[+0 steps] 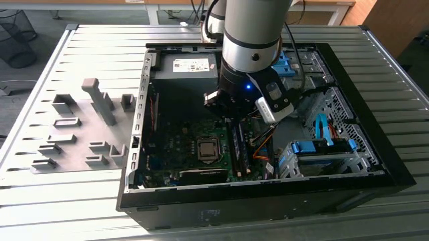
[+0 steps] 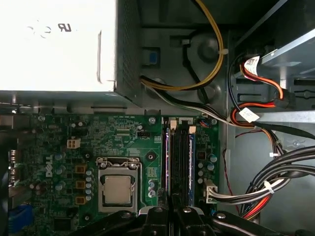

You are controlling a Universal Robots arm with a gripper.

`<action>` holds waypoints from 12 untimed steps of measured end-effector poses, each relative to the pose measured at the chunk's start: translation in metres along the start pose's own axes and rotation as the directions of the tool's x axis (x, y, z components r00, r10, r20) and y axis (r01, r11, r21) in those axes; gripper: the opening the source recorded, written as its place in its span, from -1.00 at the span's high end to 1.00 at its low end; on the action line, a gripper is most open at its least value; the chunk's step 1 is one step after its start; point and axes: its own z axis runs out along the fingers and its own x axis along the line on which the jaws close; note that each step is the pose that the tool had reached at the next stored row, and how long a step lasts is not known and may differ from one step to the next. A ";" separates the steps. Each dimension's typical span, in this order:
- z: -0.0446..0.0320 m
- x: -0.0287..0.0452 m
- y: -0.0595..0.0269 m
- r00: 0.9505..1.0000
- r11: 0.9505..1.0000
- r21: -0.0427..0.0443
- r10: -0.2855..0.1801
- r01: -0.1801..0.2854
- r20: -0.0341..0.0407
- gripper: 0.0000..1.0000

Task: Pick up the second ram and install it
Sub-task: 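Insert the second ram into the second slot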

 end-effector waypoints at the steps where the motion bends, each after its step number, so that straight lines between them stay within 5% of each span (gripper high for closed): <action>1: 0.0010 0.0000 -0.0001 1.000 1.000 0.000 0.000 0.000 0.000 0.72; 5: 0.0079 0.0000 -0.0010 1.000 1.000 -0.001 0.000 0.000 0.000 0.72; 6: 0.0172 -0.0002 -0.0042 1.000 1.000 -0.004 0.003 -0.003 0.000 0.72; 12: 0.0186 -0.0003 -0.0047 1.000 1.000 -0.005 0.005 -0.005 0.000 0.72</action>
